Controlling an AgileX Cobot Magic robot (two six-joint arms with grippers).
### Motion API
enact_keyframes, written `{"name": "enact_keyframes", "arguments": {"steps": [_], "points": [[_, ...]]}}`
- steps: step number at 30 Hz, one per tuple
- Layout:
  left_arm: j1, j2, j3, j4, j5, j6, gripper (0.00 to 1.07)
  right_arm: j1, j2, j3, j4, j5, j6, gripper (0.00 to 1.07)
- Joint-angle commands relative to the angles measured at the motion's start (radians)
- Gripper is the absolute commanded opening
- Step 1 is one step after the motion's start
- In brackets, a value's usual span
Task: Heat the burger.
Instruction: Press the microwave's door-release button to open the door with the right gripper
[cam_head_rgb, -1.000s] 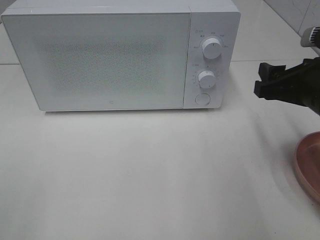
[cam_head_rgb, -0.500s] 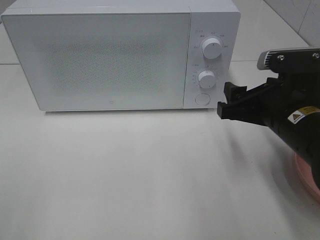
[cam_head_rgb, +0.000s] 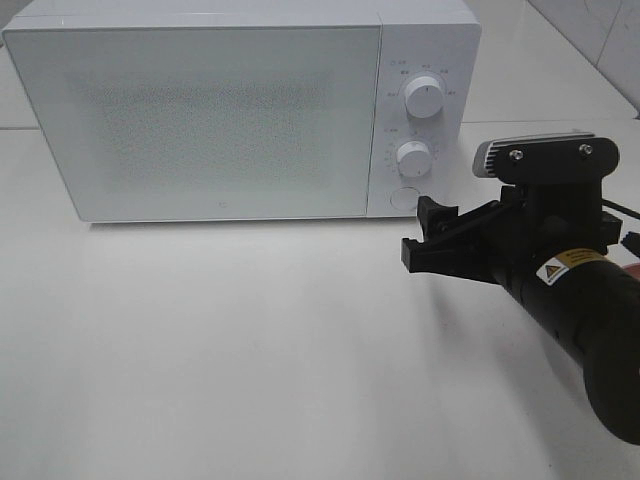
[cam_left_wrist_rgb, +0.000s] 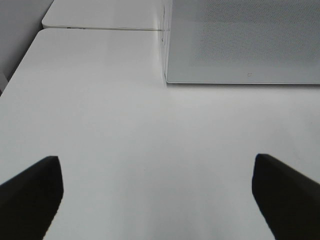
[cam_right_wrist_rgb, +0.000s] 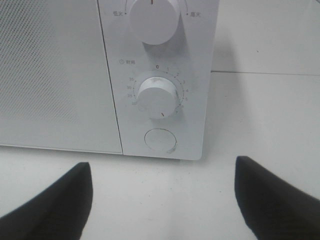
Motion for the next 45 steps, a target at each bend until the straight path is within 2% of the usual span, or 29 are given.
{"name": "enact_keyframes", "arguments": {"steps": [1, 6, 7, 8, 11, 12, 13, 14, 16, 18, 19, 20, 22, 23, 24, 25, 26, 32, 45], "points": [[-0.002, -0.019, 0.004, -0.002, -0.01, -0.007, 0.98, 0.003, -0.001, 0.001, -0.003, -0.017, 0.094, 0.73], [-0.002, -0.019, 0.004, -0.002, -0.01, -0.007, 0.98, 0.003, -0.001, 0.001, -0.003, -0.017, 0.294, 0.71], [-0.002, -0.019, 0.004, -0.002, -0.01, -0.007, 0.98, 0.003, -0.001, 0.001, -0.003, -0.016, 0.412, 0.68], [-0.002, -0.019, 0.004, -0.002, -0.01, -0.007, 0.98, 0.003, -0.001, 0.001, -0.003, -0.016, 0.412, 0.68], [-0.002, -0.019, 0.004, -0.002, -0.01, -0.007, 0.98, 0.003, -0.001, 0.001, -0.003, -0.016, 0.647, 0.61], [-0.002, -0.019, 0.004, -0.002, -0.01, -0.007, 0.98, 0.003, -0.001, 0.001, -0.003, -0.016, 0.647, 0.61], [-0.002, -0.019, 0.004, -0.002, -0.01, -0.007, 0.98, 0.003, -0.001, 0.001, -0.003, -0.016, 0.789, 0.57], [-0.002, -0.019, 0.004, -0.002, -0.01, -0.007, 0.98, 0.003, -0.001, 0.001, -0.003, -0.016, 0.789, 0.57], [-0.002, -0.019, 0.004, -0.002, -0.01, -0.007, 0.98, 0.003, -0.001, 0.001, -0.003, -0.016, 0.987, 0.49], [-0.002, -0.019, 0.004, -0.002, -0.01, -0.007, 0.98, 0.003, -0.001, 0.001, -0.003, -0.016, 1.052, 0.46], [-0.002, -0.019, 0.004, -0.002, -0.01, -0.007, 0.98, 0.003, -0.001, 0.001, -0.003, -0.016, 1.148, 0.4], [-0.002, -0.019, 0.004, -0.002, -0.01, -0.007, 0.98, 0.003, -0.001, 0.001, -0.003, -0.016, 1.148, 0.4], [-0.002, -0.019, 0.004, -0.002, -0.01, -0.007, 0.98, 0.003, -0.001, 0.001, -0.003, -0.016, 1.256, 0.3], [-0.002, -0.019, 0.004, -0.002, -0.01, -0.007, 0.98, 0.003, -0.001, 0.001, -0.003, -0.016, 1.256, 0.3], [-0.002, -0.019, 0.004, -0.002, -0.01, -0.007, 0.98, 0.003, -0.001, 0.001, -0.003, -0.016, 1.319, 0.22], [-0.002, -0.019, 0.004, -0.002, -0.01, -0.007, 0.98, 0.003, -0.001, 0.001, -0.003, -0.016, 1.319, 0.22], [-0.002, -0.019, 0.004, -0.002, -0.01, -0.007, 0.98, 0.003, -0.001, 0.001, -0.003, -0.012, 1.373, 0.16], [-0.002, -0.019, 0.004, -0.002, -0.01, -0.007, 0.98, 0.003, -0.001, 0.001, 0.029, 0.066, 1.491, 0.01], [-0.002, -0.019, 0.004, -0.002, -0.01, -0.007, 0.98, 0.0, 0.038, -0.015, 0.066, 0.093, 1.49, 0.0]]}}
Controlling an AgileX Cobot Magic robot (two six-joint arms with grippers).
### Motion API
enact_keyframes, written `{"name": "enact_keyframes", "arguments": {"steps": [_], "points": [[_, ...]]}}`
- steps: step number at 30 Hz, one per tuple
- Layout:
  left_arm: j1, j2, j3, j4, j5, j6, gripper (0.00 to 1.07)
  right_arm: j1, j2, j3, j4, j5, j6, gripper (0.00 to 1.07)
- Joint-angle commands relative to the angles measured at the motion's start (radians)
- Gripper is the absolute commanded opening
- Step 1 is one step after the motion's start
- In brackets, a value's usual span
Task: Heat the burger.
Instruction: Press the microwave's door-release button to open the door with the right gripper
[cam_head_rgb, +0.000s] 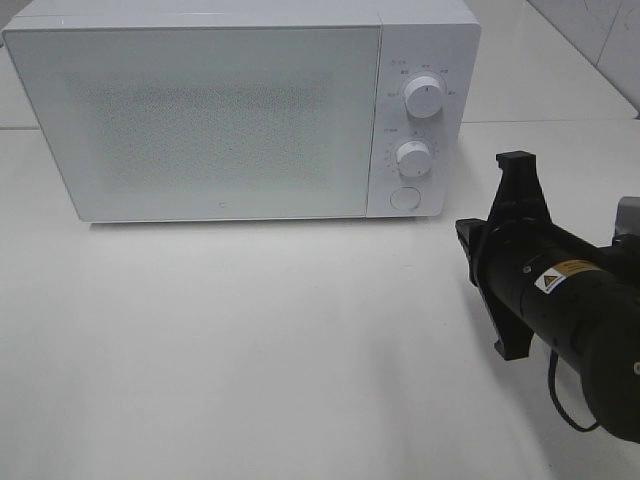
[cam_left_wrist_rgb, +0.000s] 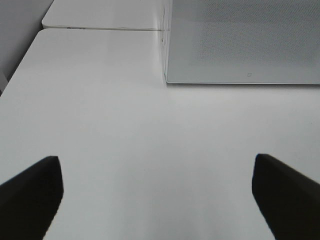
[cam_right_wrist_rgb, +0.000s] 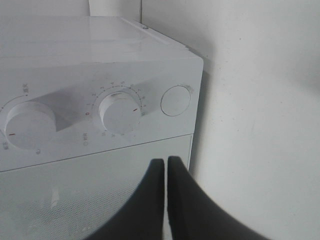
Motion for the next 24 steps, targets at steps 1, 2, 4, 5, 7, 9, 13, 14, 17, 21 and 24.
{"name": "enact_keyframes", "arguments": {"steps": [1, 2, 4, 5, 7, 9, 13, 14, 17, 21, 24], "points": [[-0.002, -0.019, 0.004, -0.002, -0.01, -0.007, 0.98, 0.0, 0.039, -0.02, 0.006, 0.001, 0.006, 0.0], [-0.002, -0.019, 0.004, -0.002, -0.01, -0.007, 0.98, 0.0, 0.039, -0.02, 0.006, 0.001, 0.006, 0.0], [-0.002, -0.019, 0.004, -0.002, -0.01, -0.007, 0.98, 0.0, 0.072, -0.04, 0.006, -0.004, 0.02, 0.0], [-0.002, -0.019, 0.004, -0.002, -0.01, -0.007, 0.98, 0.0, 0.072, -0.04, 0.006, -0.004, 0.02, 0.0], [-0.002, -0.019, 0.004, -0.002, -0.01, -0.007, 0.98, 0.0, 0.096, -0.061, 0.006, -0.004, 0.026, 0.0], [-0.002, -0.019, 0.004, -0.002, -0.01, -0.007, 0.98, 0.0, 0.116, -0.077, 0.006, -0.004, 0.028, 0.0], [-0.002, -0.019, 0.004, -0.002, -0.01, -0.007, 0.98, 0.0, 0.144, -0.103, 0.006, -0.002, 0.03, 0.0], [-0.002, -0.019, 0.004, -0.002, -0.01, -0.007, 0.98, -0.001, 0.159, -0.121, 0.006, -0.003, 0.03, 0.0], [-0.002, -0.019, 0.004, -0.002, -0.01, -0.007, 0.98, -0.027, 0.181, -0.15, -0.012, 0.006, 0.03, 0.0], [-0.002, -0.019, 0.004, -0.002, -0.01, -0.007, 0.98, -0.065, 0.218, -0.204, -0.029, 0.026, 0.03, 0.0], [-0.002, -0.019, 0.004, -0.002, -0.01, -0.007, 0.98, -0.069, 0.227, -0.216, -0.038, 0.028, 0.03, 0.0]]}}
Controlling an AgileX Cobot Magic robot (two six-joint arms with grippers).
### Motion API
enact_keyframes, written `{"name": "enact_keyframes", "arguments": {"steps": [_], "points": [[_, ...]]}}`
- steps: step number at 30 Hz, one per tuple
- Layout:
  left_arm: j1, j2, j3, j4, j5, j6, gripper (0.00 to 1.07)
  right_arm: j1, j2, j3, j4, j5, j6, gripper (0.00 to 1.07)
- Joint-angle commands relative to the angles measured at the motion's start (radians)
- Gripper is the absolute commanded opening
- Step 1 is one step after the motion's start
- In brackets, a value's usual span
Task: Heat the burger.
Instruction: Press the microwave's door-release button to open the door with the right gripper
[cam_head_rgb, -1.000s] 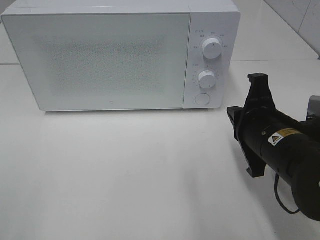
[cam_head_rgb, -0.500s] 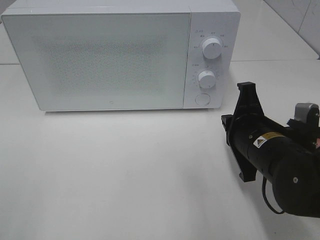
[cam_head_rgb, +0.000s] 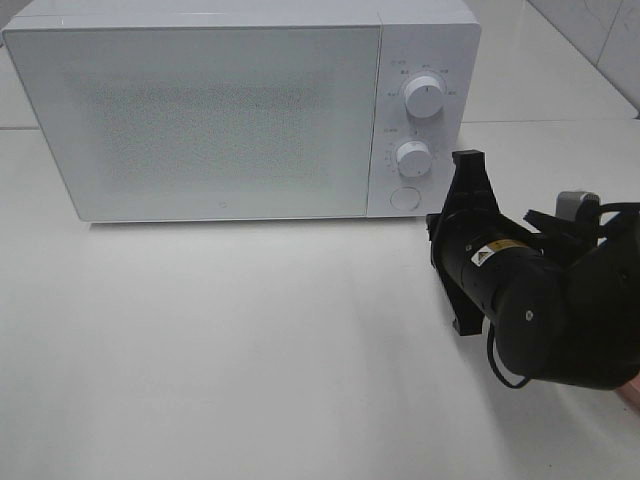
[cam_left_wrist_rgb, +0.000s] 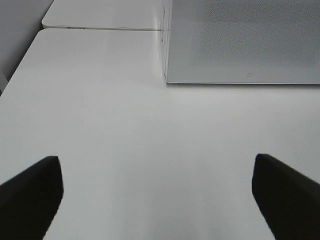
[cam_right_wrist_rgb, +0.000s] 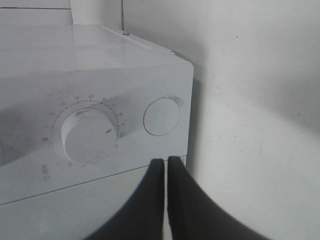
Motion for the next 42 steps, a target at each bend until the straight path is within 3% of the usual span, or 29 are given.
{"name": "enact_keyframes", "arguments": {"steps": [1, 10, 42], "points": [[-0.002, -0.019, 0.004, -0.002, -0.01, -0.007, 0.98, -0.014, 0.035, -0.053, -0.035, 0.017, 0.009, 0.0], [-0.002, -0.019, 0.004, 0.0, -0.01, -0.007, 0.98, -0.084, 0.093, -0.132, -0.094, 0.046, 0.033, 0.0], [-0.002, -0.019, 0.004, 0.002, -0.01, -0.007, 0.98, -0.13, 0.264, -0.296, -0.143, 0.033, 0.095, 0.0]]}}
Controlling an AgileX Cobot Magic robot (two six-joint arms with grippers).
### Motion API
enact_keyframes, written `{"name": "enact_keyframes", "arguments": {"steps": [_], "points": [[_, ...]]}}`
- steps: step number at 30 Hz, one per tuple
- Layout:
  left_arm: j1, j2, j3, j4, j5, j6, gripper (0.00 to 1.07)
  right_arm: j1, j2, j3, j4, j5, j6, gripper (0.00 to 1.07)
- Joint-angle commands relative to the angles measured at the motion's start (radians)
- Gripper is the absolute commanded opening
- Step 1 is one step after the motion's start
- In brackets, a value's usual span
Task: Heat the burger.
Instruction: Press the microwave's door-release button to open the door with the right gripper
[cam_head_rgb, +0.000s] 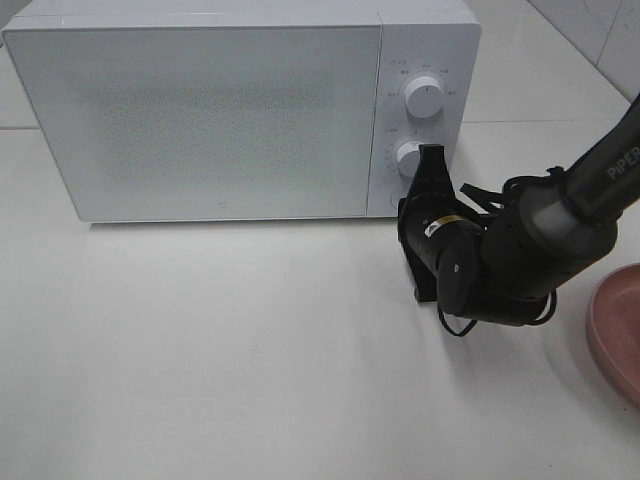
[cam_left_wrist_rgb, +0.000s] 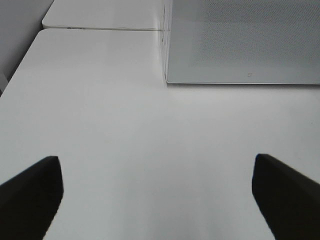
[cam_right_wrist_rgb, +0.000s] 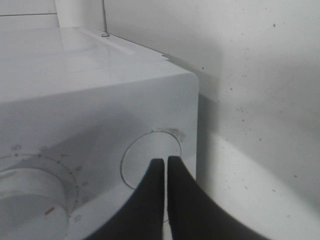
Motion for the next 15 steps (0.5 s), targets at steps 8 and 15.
{"name": "enact_keyframes", "arguments": {"steps": [8, 15], "points": [[-0.002, -0.019, 0.004, 0.002, -0.01, -0.007, 0.98, -0.022, 0.015, -0.035, -0.002, -0.023, -0.002, 0.0], [-0.002, -0.019, 0.004, 0.002, -0.01, -0.007, 0.98, -0.04, 0.015, -0.035, -0.013, -0.045, -0.013, 0.0]]}}
